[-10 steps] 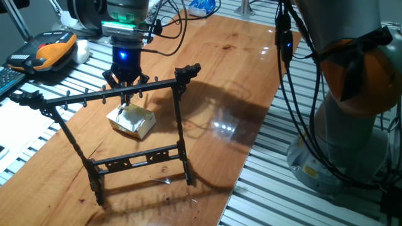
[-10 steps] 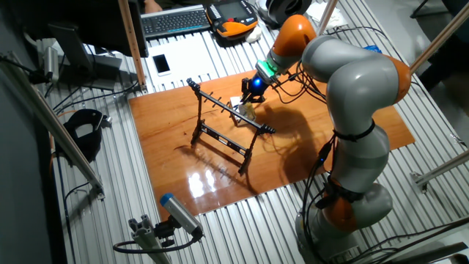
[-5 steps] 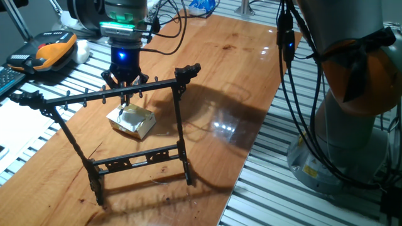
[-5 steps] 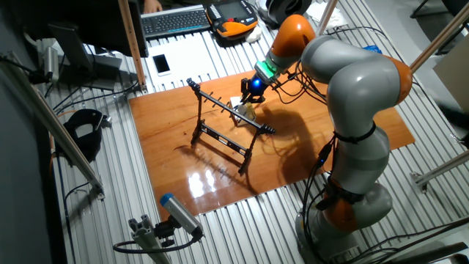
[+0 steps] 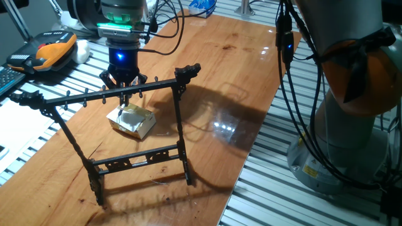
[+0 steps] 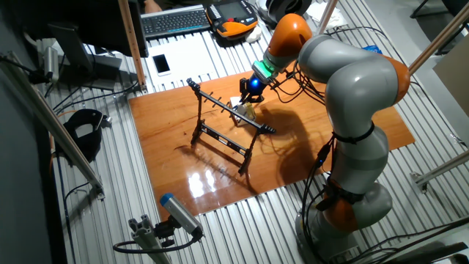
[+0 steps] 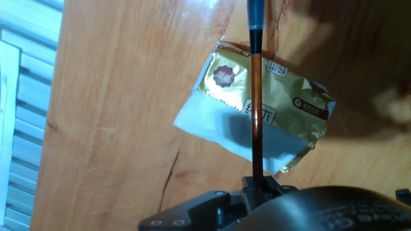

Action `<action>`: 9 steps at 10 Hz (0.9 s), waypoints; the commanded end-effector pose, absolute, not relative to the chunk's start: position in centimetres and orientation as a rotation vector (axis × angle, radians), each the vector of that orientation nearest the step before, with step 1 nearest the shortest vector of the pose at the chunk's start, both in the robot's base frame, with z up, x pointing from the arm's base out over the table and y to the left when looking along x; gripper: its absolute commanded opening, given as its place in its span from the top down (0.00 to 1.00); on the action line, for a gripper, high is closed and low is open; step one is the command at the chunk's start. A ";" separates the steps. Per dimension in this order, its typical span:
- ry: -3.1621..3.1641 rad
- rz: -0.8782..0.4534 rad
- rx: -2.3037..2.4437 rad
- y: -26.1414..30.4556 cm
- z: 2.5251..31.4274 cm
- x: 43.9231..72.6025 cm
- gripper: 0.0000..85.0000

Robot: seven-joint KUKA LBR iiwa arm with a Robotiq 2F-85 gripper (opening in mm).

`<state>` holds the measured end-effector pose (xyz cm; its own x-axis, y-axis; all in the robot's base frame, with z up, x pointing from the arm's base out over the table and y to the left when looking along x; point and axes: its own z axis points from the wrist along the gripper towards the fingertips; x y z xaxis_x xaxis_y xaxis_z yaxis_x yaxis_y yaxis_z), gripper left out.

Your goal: Place the brush on the pen rack

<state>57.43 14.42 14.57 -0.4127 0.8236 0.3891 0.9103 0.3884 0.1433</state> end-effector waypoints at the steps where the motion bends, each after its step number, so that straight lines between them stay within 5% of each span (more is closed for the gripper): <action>1: -2.388 -0.498 -1.532 14.4 14.6 57.4 1.00; 9: -2.403 -0.534 -1.607 14.4 14.6 57.4 1.00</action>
<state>57.44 14.34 14.53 -0.3886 0.8498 0.3562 0.9208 0.3436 0.1849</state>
